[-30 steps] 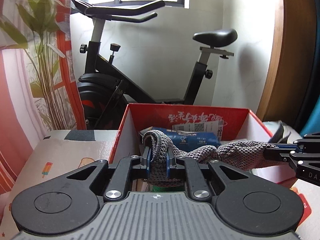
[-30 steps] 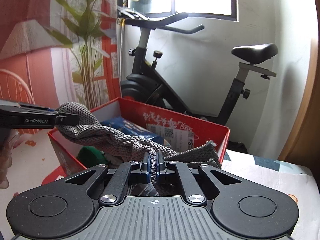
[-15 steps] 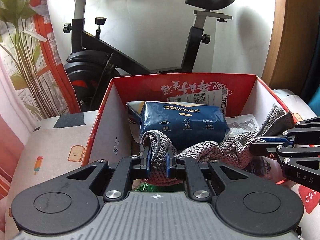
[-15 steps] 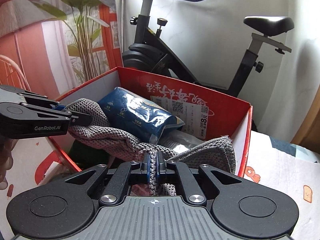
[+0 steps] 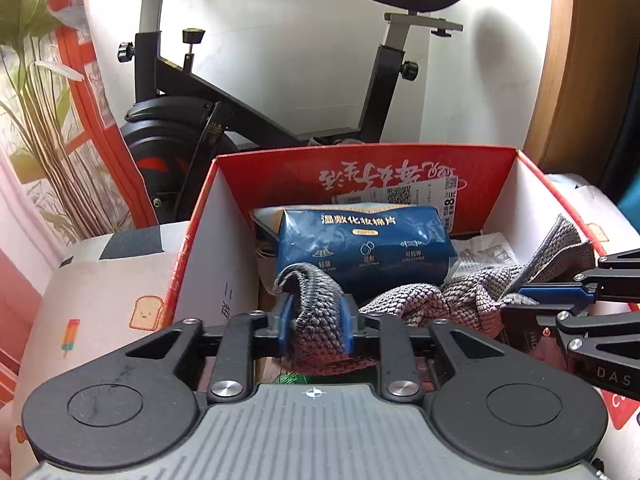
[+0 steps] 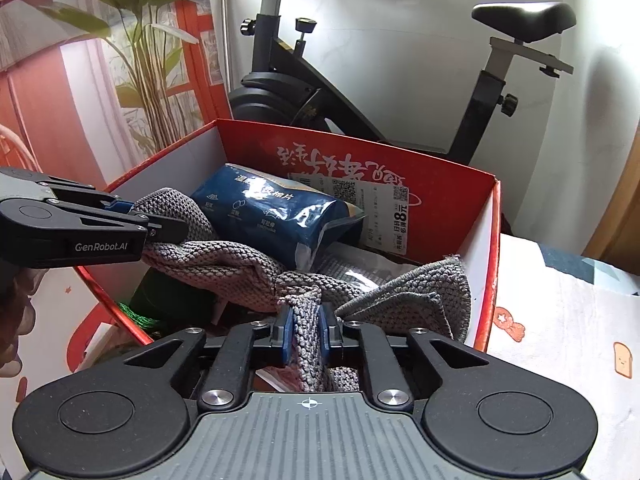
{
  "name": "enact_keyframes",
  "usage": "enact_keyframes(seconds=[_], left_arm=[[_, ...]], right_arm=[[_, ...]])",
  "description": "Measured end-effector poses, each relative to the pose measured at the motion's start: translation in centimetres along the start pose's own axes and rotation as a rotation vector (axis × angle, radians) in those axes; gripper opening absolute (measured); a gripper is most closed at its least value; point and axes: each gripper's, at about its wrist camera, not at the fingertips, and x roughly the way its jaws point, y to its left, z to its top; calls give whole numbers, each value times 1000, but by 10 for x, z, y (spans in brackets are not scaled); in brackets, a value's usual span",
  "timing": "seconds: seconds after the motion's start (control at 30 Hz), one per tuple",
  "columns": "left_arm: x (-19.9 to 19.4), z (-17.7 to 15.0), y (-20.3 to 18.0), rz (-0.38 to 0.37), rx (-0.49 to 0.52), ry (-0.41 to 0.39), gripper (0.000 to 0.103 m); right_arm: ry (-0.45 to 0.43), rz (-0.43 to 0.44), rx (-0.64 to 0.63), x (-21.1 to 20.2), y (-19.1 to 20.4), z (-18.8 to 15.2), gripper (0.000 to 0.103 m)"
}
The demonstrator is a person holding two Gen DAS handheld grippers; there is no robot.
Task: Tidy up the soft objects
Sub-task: 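Open both grippers to drop the grey knit cloth into the red box, then move both grippers down to the black strapped fabric beside the box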
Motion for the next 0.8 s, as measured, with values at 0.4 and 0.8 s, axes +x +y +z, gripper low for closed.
enact_keyframes(seconds=[0.4, 0.8], left_arm=[[-65, -3, 0, -37, 4, -184, 97], [-151, -29, 9, 18, -83, -340, 103]], right_arm=[[-169, -73, -35, -71, 18, 6, 89], [-392, -48, 25, -159, 40, -10, 103]])
